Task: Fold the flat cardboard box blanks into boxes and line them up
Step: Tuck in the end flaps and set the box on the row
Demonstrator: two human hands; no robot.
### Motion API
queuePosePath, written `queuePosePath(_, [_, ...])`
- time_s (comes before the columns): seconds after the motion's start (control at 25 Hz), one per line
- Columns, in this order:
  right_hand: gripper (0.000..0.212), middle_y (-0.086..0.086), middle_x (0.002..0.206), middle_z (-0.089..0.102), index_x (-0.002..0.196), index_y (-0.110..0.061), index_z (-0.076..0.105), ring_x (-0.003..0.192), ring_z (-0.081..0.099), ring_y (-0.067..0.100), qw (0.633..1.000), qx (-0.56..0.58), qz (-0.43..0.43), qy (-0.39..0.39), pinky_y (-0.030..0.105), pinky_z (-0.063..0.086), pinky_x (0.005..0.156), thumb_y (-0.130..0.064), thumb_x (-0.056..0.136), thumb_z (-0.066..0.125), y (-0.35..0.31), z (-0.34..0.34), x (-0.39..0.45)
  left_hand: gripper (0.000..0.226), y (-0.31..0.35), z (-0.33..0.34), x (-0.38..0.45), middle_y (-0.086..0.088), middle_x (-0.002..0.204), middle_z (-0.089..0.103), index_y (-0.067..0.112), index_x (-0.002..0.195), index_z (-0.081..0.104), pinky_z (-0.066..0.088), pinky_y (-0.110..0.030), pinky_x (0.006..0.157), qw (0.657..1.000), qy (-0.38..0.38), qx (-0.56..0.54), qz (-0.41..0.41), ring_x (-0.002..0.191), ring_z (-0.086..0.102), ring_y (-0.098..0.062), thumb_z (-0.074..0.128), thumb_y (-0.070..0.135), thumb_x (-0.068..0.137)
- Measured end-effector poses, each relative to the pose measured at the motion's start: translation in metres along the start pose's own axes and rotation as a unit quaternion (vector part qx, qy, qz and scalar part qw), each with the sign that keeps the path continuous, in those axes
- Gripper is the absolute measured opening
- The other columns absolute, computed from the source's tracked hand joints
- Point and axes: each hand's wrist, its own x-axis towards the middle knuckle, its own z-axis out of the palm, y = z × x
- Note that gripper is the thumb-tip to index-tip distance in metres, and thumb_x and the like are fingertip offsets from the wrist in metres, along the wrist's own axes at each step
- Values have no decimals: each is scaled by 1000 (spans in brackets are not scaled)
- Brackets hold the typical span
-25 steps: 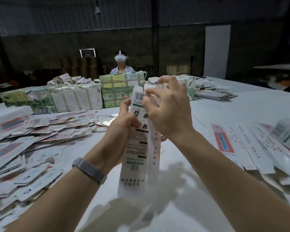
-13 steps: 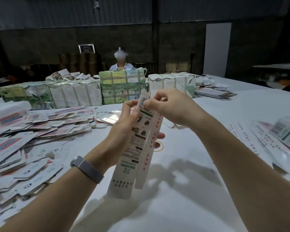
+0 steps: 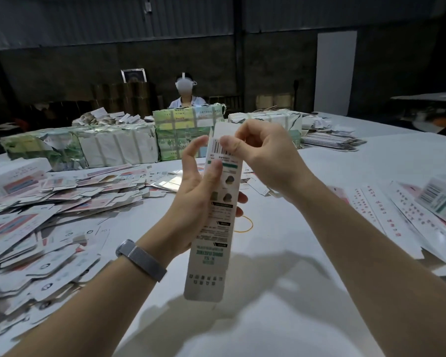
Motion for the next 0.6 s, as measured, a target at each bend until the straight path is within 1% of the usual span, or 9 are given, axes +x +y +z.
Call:
queuePosePath(0.08, [20, -5, 63, 53, 87, -18, 55, 55, 51, 6, 999, 33, -16, 40, 29, 47, 52, -30, 90, 71, 0, 11, -5, 48, -1, 3, 2, -12, 103, 72, 60, 133, 33, 59, -38, 60, 999, 24, -8, 32, 73, 72, -30, 53, 41, 95])
queuePosePath(0.12, [19, -5, 68, 53, 97, -21, 54, 56, 54, 4, 997, 49, -16, 50, 26, 50, 53, -28, 91, 70, 0, 17, -7, 50, -1, 3, 3, -8, 106, 73, 62, 136, 33, 59, -39, 62, 998, 35, -14, 40, 76, 71, -30, 52, 37, 96])
queuePosePath(0.16, [25, -4, 76, 54, 108, -25, 51, 61, 58, 4, 996, 69, -7, 54, 26, 54, 53, -26, 91, 69, 0, 24, -10, 51, 0, 2, 4, -5, 110, 74, 63, 137, 32, 59, -40, 64, 998, 44, -22, 47, 80, 72, -30, 50, 34, 99])
queuePosePath(0.2, [33, -4, 83, 54, 117, -28, 48, 67, 61, 2, 994, 95, 11, 51, 29, 57, 52, -25, 92, 69, 0, 30, -13, 52, 0, 1, 5, -2, 114, 74, 64, 138, 31, 59, -41, 66, 997, 51, -29, 54, 84, 72, -29, 48, 31, 102])
queuePosePath(0.28, [38, -5, 91, 55, 128, -28, 49, 75, 64, 2, 991, 122, 46, 41, 37, 59, 51, -26, 94, 66, 1, 38, -17, 50, 2, -3, 5, -1, 118, 73, 62, 139, 35, 58, -38, 65, 996, 58, -40, 61, 88, 74, -26, 44, 27, 105])
queuePosePath(0.36, [36, 3, 102, 56, 132, -29, 52, 84, 66, 10, 989, 128, 66, 27, 40, 60, 54, -29, 97, 61, 3, 41, -18, 46, 3, -3, 4, -4, 119, 73, 56, 139, 38, 57, -37, 63, 996, 57, -48, 57, 89, 74, -28, 43, 28, 102])
queuePosePath(0.44, [30, 8, 111, 55, 129, -29, 53, 83, 67, 16, 983, 166, 78, 12, 33, 56, 50, -26, 100, 56, 3, 41, -18, 46, 3, -2, 4, -6, 120, 72, 51, 139, 38, 57, -38, 63, 996, 58, -42, 51, 87, 73, -30, 45, 29, 99])
queuePosePath(0.52, [22, 3, 108, 59, 122, -22, 54, 70, 67, 11, 973, 217, 78, 3, 25, 47, 45, -20, 100, 53, 3, 39, -19, 46, 2, -2, 3, -10, 119, 70, 49, 140, 37, 58, -38, 64, 997, 61, -24, 48, 83, 72, -28, 46, 27, 101])
queuePosePath(0.6, [21, 0, 97, 63, 116, -16, 53, 63, 63, 11, 964, 255, 74, -6, 26, 41, 43, -17, 95, 53, 3, 36, -19, 43, 2, -2, 3, -15, 118, 67, 48, 139, 37, 57, -37, 65, 998, 53, -18, 38, 82, 70, -29, 45, 23, 104])
